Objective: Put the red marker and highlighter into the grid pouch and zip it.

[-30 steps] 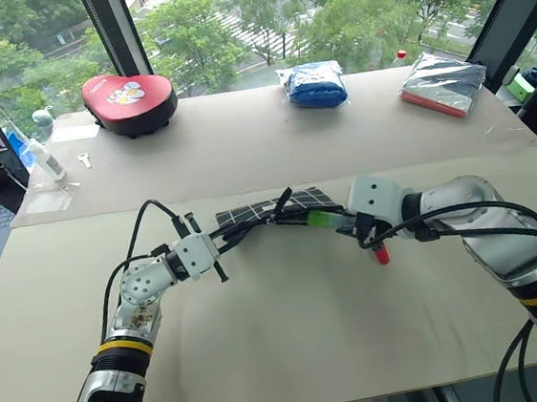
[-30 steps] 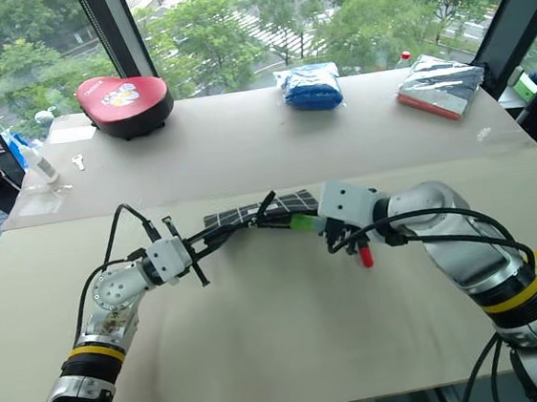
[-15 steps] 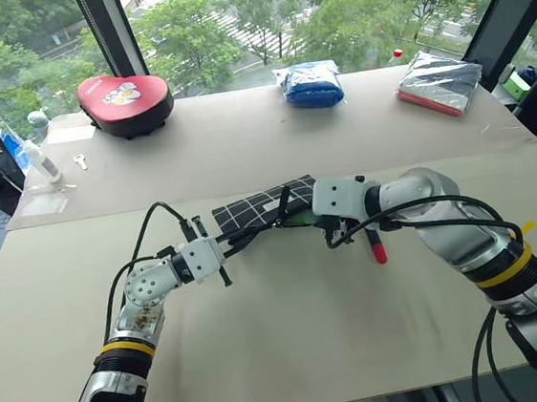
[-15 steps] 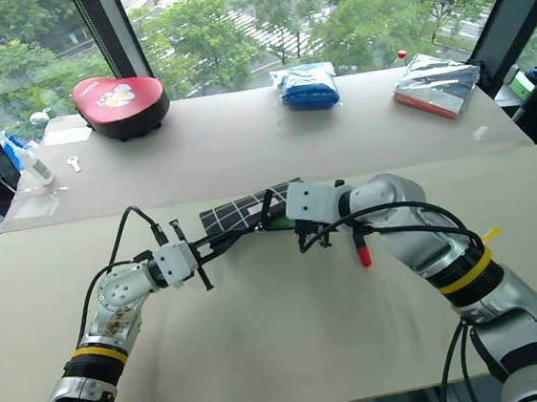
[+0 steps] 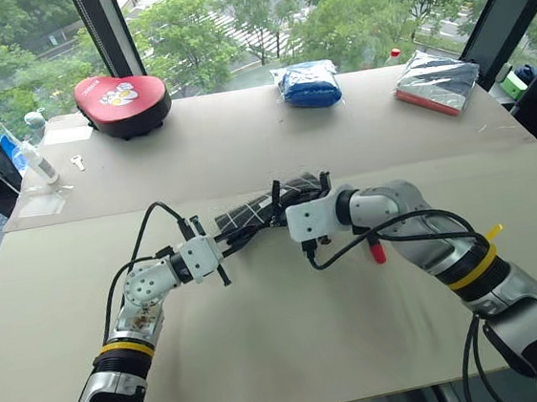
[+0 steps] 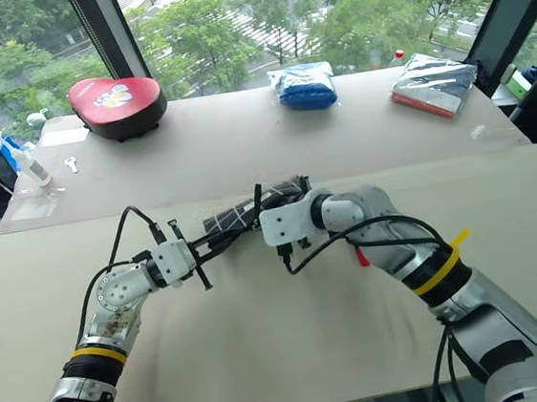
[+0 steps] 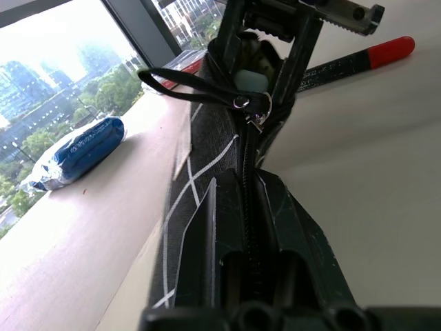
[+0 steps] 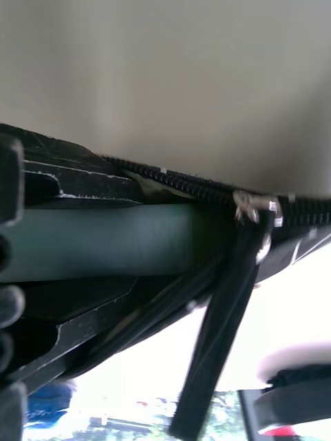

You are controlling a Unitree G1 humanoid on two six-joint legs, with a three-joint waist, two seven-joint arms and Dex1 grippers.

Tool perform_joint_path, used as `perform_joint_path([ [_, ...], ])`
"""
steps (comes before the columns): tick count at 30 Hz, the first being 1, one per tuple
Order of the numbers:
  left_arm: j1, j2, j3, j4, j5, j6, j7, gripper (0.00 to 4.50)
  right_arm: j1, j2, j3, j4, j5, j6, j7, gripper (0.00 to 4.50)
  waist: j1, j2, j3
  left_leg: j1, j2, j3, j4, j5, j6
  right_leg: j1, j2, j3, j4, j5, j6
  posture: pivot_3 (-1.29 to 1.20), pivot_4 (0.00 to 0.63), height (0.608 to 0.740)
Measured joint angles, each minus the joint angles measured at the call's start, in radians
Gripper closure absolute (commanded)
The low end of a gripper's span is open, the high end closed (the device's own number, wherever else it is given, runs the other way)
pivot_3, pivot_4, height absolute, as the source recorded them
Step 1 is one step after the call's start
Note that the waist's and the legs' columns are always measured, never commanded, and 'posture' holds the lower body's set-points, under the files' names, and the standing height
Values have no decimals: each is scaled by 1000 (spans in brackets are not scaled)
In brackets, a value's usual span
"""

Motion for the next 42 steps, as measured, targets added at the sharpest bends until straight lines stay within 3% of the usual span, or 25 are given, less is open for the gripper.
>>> perform_joint_path([
  [3,0,-1,0,0,-2,1,-2,4500,12,-2,-10,23,-4,-85,-11,3505,-1,0,0,0,0,0,0,0,0,0,0,0,0,0,0,0,150,740],
  [4,-1,-2,0,0,-5,1,-2,4500,19,-2,-24,25,-2,-107,-9,2706,-1,0,0,0,0,0,0,0,0,0,0,0,0,0,0,0,150,740],
  [9,-5,-4,4,0,-5,5,-2,4500,39,6,-64,28,42,-120,26,1225,-1,0,0,0,0,0,0,0,0,0,0,0,0,0,0,0,150,740],
  [16,-17,-7,18,0,-6,10,-1,4500,38,16,-191,41,180,-85,86,1225,-1,0,0,0,0,0,0,0,0,0,0,0,0,0,0,0,150,740],
  [19,-18,-8,22,1,-6,12,-1,4500,52,7,-315,-44,415,97,199,1225,0,0,0,0,1,-1,0,0,0,1,0,0,0,0,0,0,150,740],
  [22,-14,-8,27,1,-5,14,-1,4500,129,-140,-456,-247,776,448,366,1225,15,0,0,-1,1,-3,0,-1,2,1,0,-2,-1,0,0,0,150,740],
  [26,-12,-12,30,0,-4,14,-1,4500,172,-180,-592,-358,1037,672,403,1225,15,0,0,0,1,-2,0,-2,2,1,0,-1,-1,0,0,0,150,740],
  [29,-12,-12,30,-1,-4,14,-1,4500,193,-213,-646,-368,1061,750,326,1225,20,0,0,0,1,-2,0,-2,1,1,0,-1,-1,0,0,0,150,740],
  [34,-2,-10,32,-1,-4,14,-1,4500,247,-219,-620,-366,932,860,80,1225,23,0,0,0,0,-1,0,-1,1,0,-1,0,0,0,0,0,150,740],
  [42,3,-11,32,-2,-4,15,0,4500,277,-138,-546,-377,829,1083,-196,1225,23,0,0,0,0,-1,1,-1,1,0,-1,0,-1,0,-1,0,150,740],
])
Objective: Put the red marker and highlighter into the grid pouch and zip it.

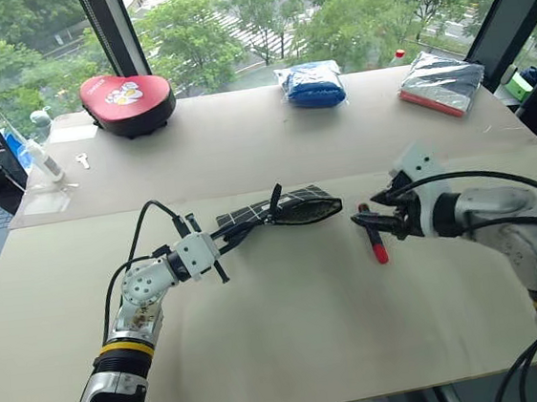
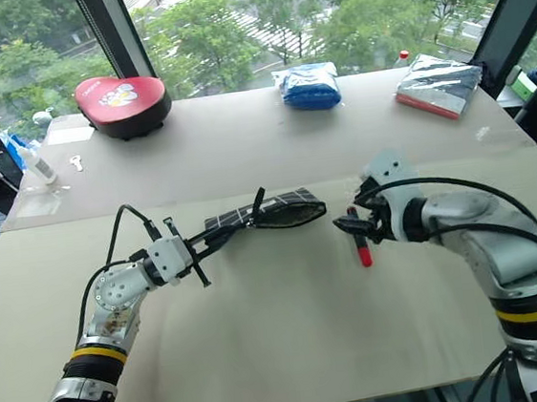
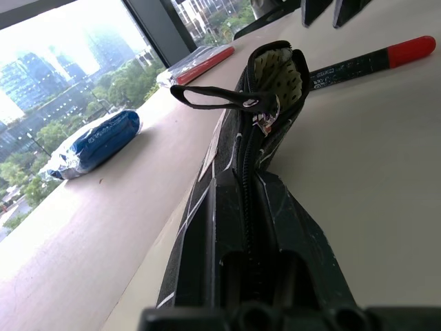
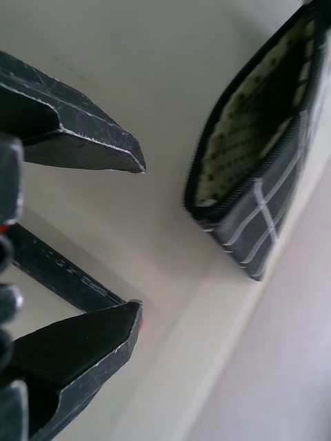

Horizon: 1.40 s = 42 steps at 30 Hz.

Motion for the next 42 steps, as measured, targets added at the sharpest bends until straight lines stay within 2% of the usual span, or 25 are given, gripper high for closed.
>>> perform_joint_path([
  [5,0,-1,0,0,0,0,1,4500,15,-2,24,7,-62,8,-51,1225,0,0,0,0,0,0,0,0,0,0,0,0,0,0,0,0,150,740],
  [18,8,-1,0,-8,0,4,15,4500,40,53,81,119,-126,-29,-65,1225,-2,0,0,1,0,0,0,0,0,1,0,0,0,0,0,0,150,740],
  [20,12,-1,0,-15,0,5,17,4500,45,53,81,126,-139,-49,-65,1727,-1,0,0,1,0,0,0,0,0,1,0,0,0,0,0,0,150,740],
  [21,14,0,0,-23,0,6,18,4500,49,55,81,132,-147,-63,-65,2190,-1,0,0,1,0,0,0,0,0,2,0,0,0,0,0,0,150,740],
  [26,14,1,0,-26,0,17,18,4500,84,63,80,137,-155,-115,-65,3898,2,-1,-1,2,0,0,1,0,0,3,0,0,0,0,0,0,150,740],
  [27,14,1,0,-26,0,21,18,4500,87,63,80,139,-158,-128,-66,4024,2,-1,-1,2,0,0,1,0,0,3,0,0,0,0,0,0,150,740],
  [35,11,-1,0,-26,0,24,18,4500,114,63,75,140,-181,-180,-71,4025,4,-2,-1,2,0,0,3,0,0,4,0,0,0,0,0,0,150,740],
  [38,8,-2,0,-25,0,24,16,4500,107,56,45,184,-209,-266,-82,4025,4,-2,-1,0,-1,0,5,0,1,2,0,1,0,1,1,0,150,740],
  [42,-9,-6,-2,-17,0,24,5,4500,1,-32,-25,162,-228,-450,2,4025,-4,0,0,0,0,1,5,0,1,1,1,0,0,1,1,0,150,740],
])
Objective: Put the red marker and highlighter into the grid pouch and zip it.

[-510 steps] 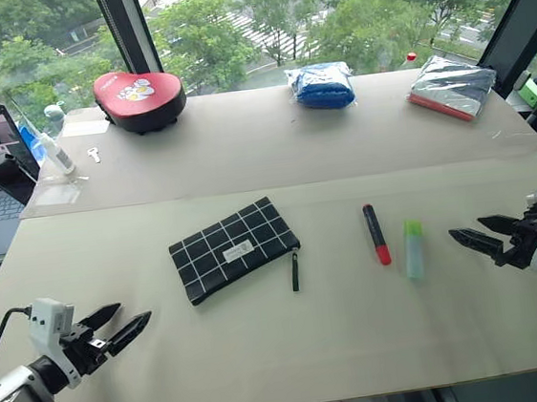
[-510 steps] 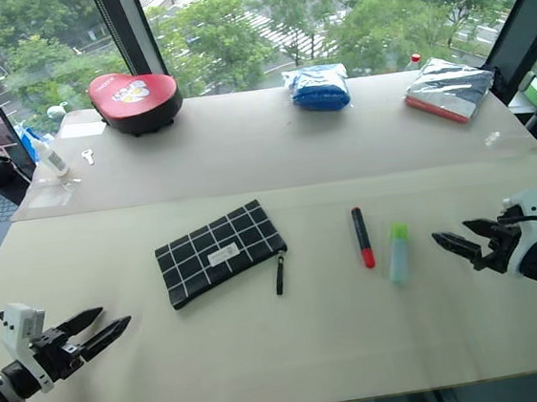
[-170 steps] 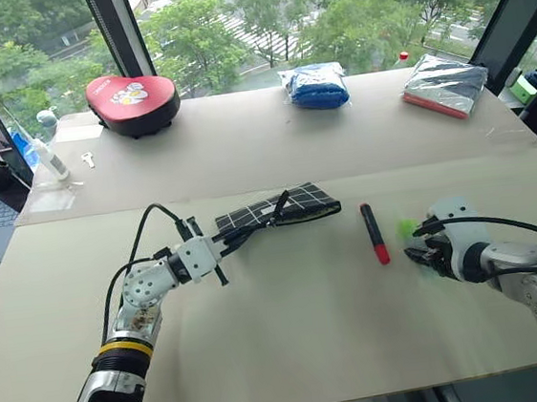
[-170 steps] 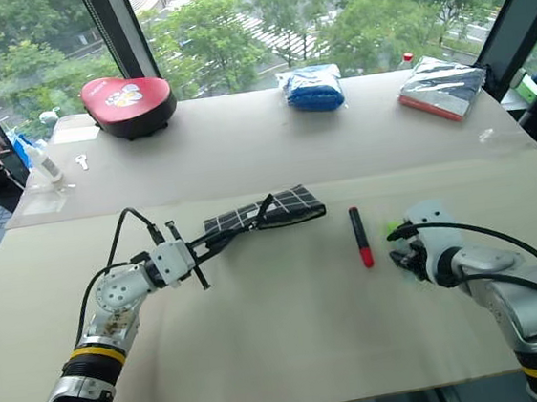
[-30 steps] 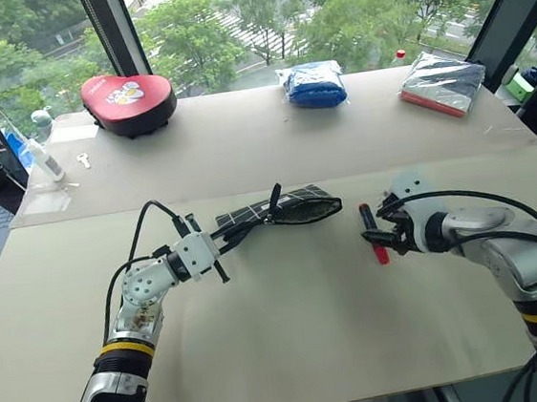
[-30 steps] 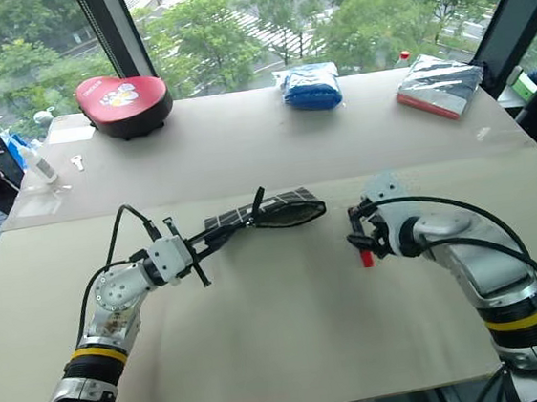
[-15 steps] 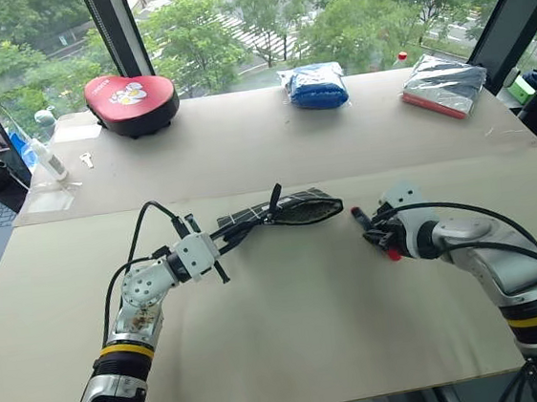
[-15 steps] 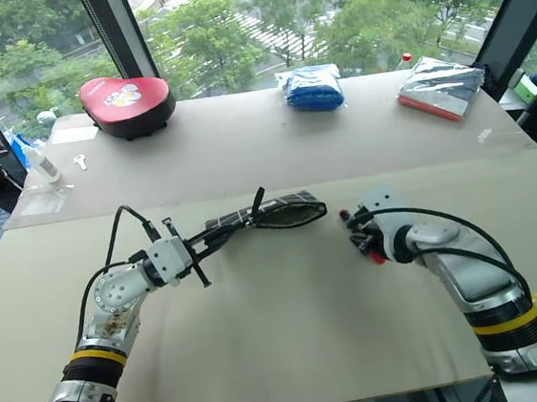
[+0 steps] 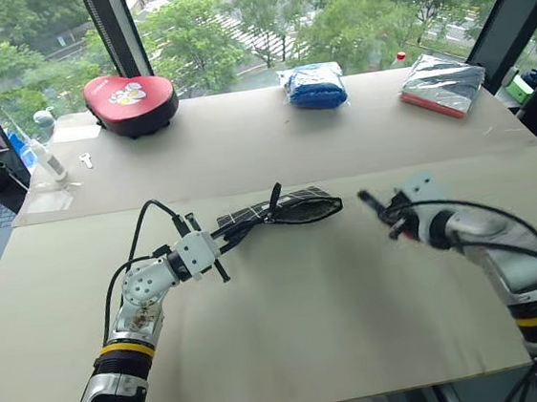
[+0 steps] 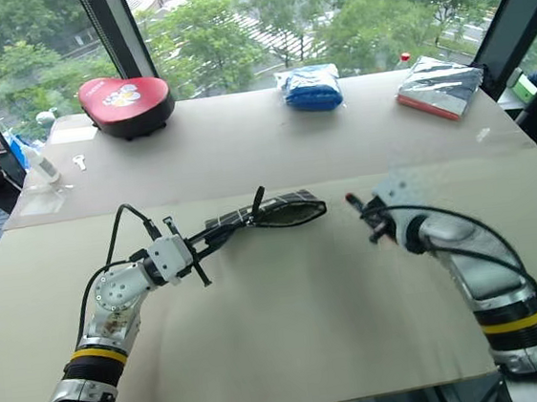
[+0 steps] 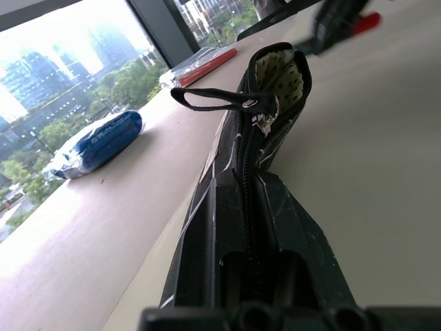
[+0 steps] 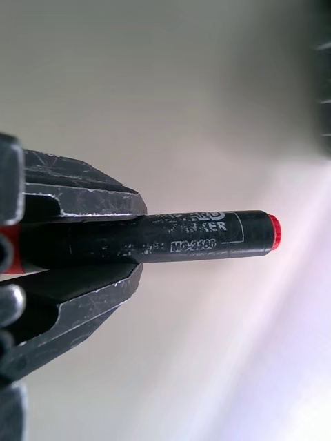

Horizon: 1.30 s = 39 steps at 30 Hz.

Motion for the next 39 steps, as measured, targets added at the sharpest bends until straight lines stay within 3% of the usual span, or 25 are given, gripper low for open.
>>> perform_joint_path([
  [5,-16,-2,1,12,0,-2,-10,4500,-23,-92,-4,-123,-3,-193,166,4025,-3,0,0,0,1,-1,-1,-1,0,0,0,-2,0,0,0,0,150,740],
  [10,-18,-5,1,21,0,-3,-17,4500,43,-163,173,-181,-139,-356,297,4025,-1,0,0,0,0,0,1,-1,1,1,-1,-2,-1,0,0,0,150,740],
  [14,-19,-7,1,22,0,-4,-18,4500,42,-162,237,-115,-254,-444,307,4025,1,-1,0,0,0,1,2,-1,1,0,-1,-1,-1,0,0,0,150,740],
  [26,-19,-7,1,24,0,-5,-20,4500,-78,-42,275,23,-390,-545,315,4025,1,-1,0,0,0,1,1,-1,0,0,0,-1,-1,0,0,0,150,740],
  [39,-18,-8,0,29,2,-7,-23,4500,-213,148,438,141,-555,-605,330,4025,-7,-1,0,0,0,1,1,-1,0,-1,0,-1,0,0,0,0,150,740],
])
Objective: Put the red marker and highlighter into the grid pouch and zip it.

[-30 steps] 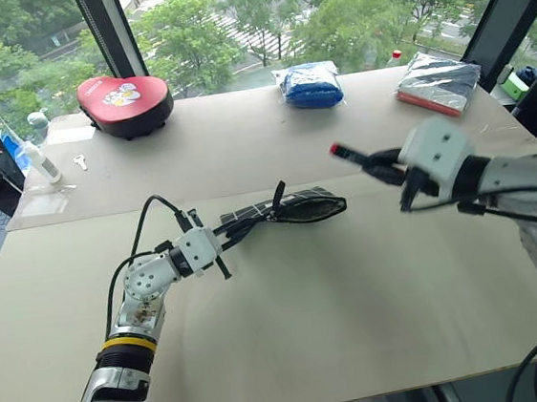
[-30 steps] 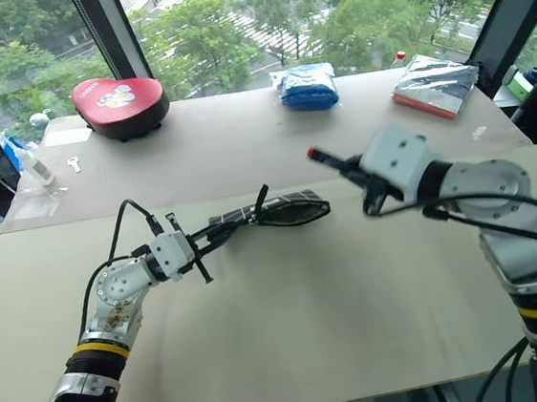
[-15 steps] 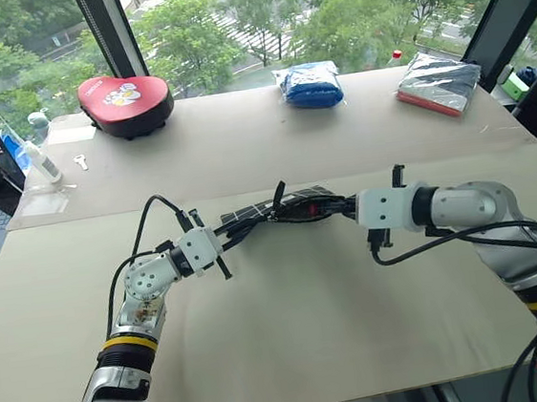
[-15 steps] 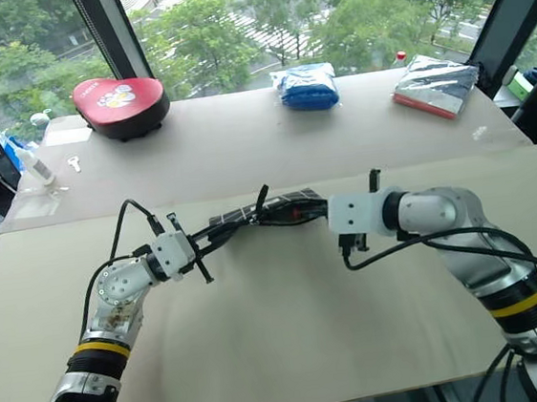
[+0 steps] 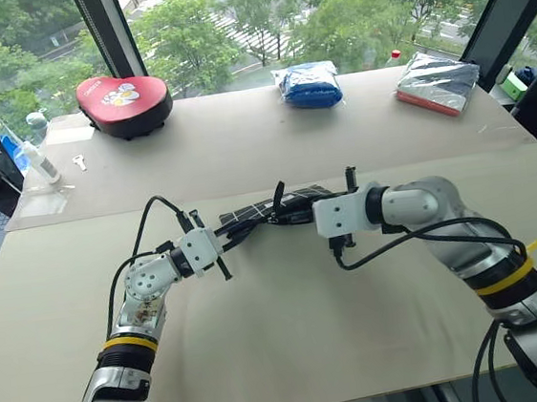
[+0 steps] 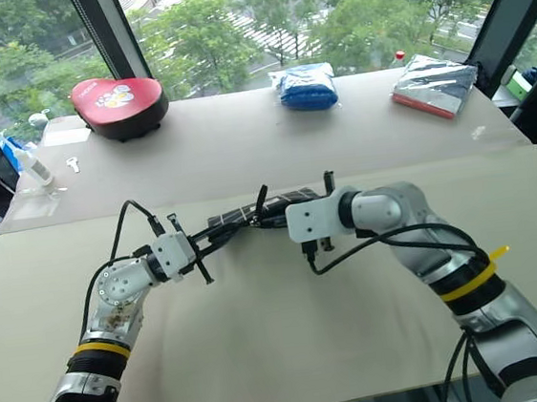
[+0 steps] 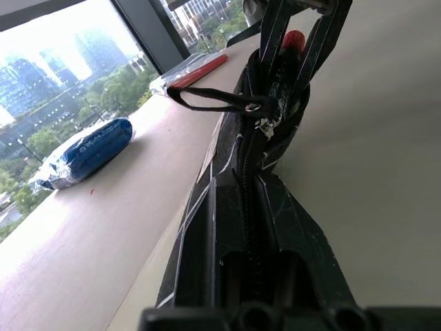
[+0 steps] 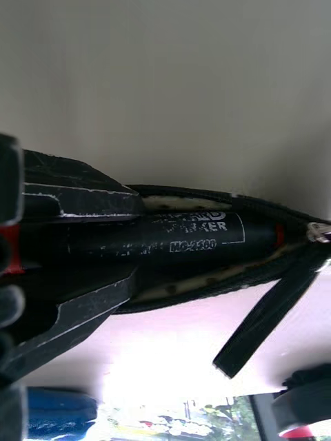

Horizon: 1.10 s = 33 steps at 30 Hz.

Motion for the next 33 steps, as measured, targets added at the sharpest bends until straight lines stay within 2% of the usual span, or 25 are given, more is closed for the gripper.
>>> perform_joint_path([
  [7,0,1,1,9,0,0,1,4500,-28,83,15,60,-26,-12,-7,4025,-4,0,0,0,0,0,0,0,0,-1,0,0,0,0,0,0,150,740],
  [9,0,1,2,10,0,0,1,4500,-28,100,14,74,-26,-12,-10,2963,-5,0,0,0,0,0,0,0,0,0,0,0,0,0,0,0,150,740],
  [11,0,0,2,9,0,0,6,4500,-28,119,13,82,-20,-18,-11,2451,-6,0,0,0,0,0,0,0,0,0,0,0,0,0,0,0,150,740],
  [13,0,-2,2,9,0,0,7,4500,-28,129,12,89,-14,-34,-21,1690,-8,0,0,0,0,0,0,0,0,-1,0,0,1,0,0,0,150,740],
  [14,0,-2,2,9,0,0,8,4500,-29,129,11,97,-17,-41,-32,1498,-8,0,0,0,0,0,0,0,0,-1,0,0,1,0,0,0,150,740],
  [17,0,-4,2,9,0,0,10,4500,-34,115,3,117,-24,-68,-50,1498,-9,0,0,0,0,0,0,0,0,-1,0,0,0,0,0,0,150,740],
  [21,0,-4,2,8,0,0,16,4500,-35,79,-63,123,42,-67,-13,1498,-9,0,0,0,0,0,0,0,0,-1,0,0,0,0,0,0,150,740],
  [24,0,-4,2,7,0,0,17,4500,-22,50,-150,56,197,28,83,1498,-10,0,0,0,0,-1,-1,0,0,0,0,0,0,0,0,0,150,740],
  [29,4,-1,3,4,1,0,17,4500,74,-74,-331,-214,635,477,297,1498,-2,0,0,-1,1,-2,-1,-1,1,0,0,-1,0,0,0,0,150,740],
  [31,5,0,3,4,1,0,17,4500,88,-66,-394,-266,761,580,298,1498,-4,0,0,0,1,-2,-1,-2,1,0,0,0,0,0,0,0,150,740],
  [33,6,1,3,3,1,0,17,4500,71,-20,-414,-269,784,626,233,1498,-8,0,0,1,1,-1,0,-2,0,0,0,0,0,0,0,0,150,740],
])
